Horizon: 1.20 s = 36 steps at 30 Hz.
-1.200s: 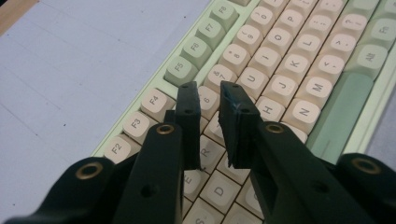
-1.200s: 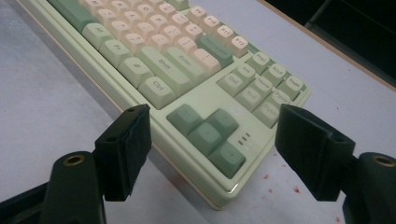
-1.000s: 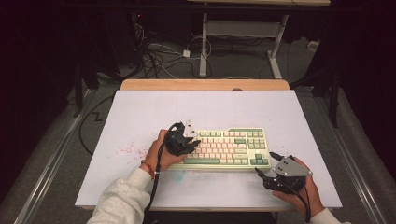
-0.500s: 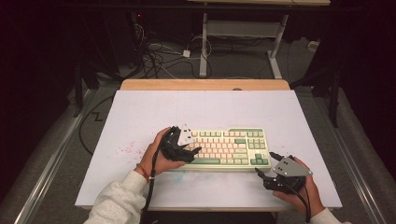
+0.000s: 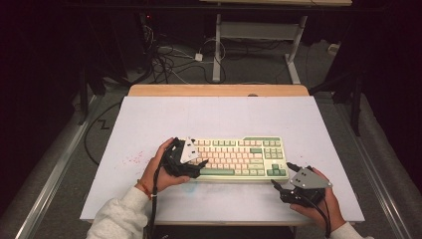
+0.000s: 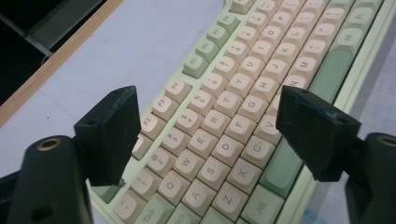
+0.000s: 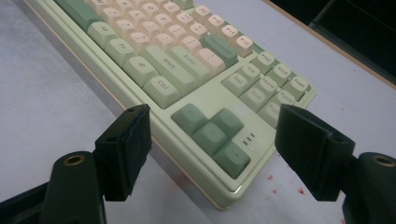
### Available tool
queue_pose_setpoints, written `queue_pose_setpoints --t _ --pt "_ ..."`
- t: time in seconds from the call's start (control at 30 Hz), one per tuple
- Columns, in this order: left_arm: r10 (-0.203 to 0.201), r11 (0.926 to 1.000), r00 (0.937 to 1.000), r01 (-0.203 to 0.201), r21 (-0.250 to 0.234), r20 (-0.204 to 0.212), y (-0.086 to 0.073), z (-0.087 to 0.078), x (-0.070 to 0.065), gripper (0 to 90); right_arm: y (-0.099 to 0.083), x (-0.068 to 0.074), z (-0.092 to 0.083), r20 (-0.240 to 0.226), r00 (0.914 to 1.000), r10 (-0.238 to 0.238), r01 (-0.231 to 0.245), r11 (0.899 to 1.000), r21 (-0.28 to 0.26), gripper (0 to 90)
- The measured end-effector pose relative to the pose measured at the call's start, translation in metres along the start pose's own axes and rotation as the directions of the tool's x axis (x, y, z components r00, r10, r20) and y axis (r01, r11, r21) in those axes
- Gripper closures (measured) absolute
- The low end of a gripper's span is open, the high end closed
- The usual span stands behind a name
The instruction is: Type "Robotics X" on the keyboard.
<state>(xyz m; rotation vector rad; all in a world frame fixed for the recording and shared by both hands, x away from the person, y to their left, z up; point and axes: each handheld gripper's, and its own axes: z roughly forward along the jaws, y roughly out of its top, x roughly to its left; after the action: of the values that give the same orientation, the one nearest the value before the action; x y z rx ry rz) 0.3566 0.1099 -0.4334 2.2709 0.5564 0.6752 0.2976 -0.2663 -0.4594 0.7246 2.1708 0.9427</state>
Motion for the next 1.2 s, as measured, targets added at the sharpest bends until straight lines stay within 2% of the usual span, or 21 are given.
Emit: queue_pose_setpoints --t 0.27,0.7,0.87,0.93,1.2 --pt "0.016 0.9998 0.9993 -0.016 0.014 -0.035 -0.014 -0.009 0.0 19.1 0.001 0.001 0.0 0.001 1.0 -0.008 0.008 1.0 0.002 27.5" --pt "-0.003 0.9994 0.9968 0.005 0.034 -0.08 -0.039 -0.019 -0.001 19.1 0.002 0.004 0.002 -0.01 0.9999 -0.009 0.009 1.0 0.012 29.6" --pt "-0.008 0.9991 0.9942 0.013 0.04 -0.107 -0.049 -0.023 -0.003 18.6 0.004 0.006 0.003 -0.029 0.9994 -0.018 0.019 1.0 0.023 40.8" --pt "-0.013 0.9986 0.9939 0.018 0.05 -0.11 -0.053 -0.025 -0.004 18.5 0.005 0.008 0.004 -0.047 0.9987 -0.02 0.021 0.999 0.026 49.7" --pt "-0.041 0.9966 0.9919 0.049 0.066 -0.12 -0.069 -0.032 -0.007 18.5 0.013 0.014 0.008 -0.117 0.9927 -0.028 0.033 0.999 0.04 73.5"
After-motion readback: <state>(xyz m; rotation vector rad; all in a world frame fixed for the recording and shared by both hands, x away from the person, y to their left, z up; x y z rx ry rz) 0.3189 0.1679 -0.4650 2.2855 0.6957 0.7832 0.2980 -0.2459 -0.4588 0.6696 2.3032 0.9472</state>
